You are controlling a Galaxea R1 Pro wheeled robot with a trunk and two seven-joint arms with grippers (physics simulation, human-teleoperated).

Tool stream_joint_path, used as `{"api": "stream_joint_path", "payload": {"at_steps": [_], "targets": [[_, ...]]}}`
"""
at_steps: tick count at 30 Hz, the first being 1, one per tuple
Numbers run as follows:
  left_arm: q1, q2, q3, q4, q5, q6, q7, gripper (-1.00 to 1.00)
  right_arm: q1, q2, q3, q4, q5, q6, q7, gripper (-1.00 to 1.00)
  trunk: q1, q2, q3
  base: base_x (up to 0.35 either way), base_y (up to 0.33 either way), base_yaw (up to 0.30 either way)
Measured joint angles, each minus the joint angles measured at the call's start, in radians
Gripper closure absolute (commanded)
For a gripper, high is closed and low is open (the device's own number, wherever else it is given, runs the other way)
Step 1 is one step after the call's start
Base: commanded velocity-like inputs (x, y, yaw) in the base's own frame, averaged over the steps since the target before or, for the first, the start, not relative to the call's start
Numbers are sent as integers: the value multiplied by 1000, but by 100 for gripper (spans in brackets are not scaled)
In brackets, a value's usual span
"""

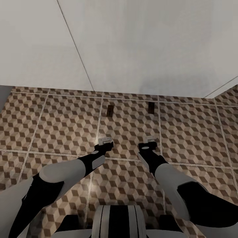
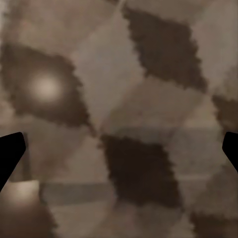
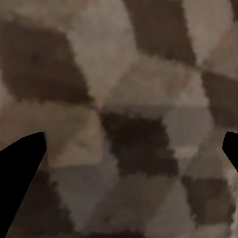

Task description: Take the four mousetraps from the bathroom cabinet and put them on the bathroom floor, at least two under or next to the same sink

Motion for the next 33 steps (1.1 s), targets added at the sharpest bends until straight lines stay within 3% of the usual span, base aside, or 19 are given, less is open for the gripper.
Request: {"api": "stream_joint_path", "payload": {"at_steps": [33], "targets": [[0,2,0,0,0,0,0,-100,0,0,0,0,0,0,0,-100,0,0,0,0,0,0]]}}
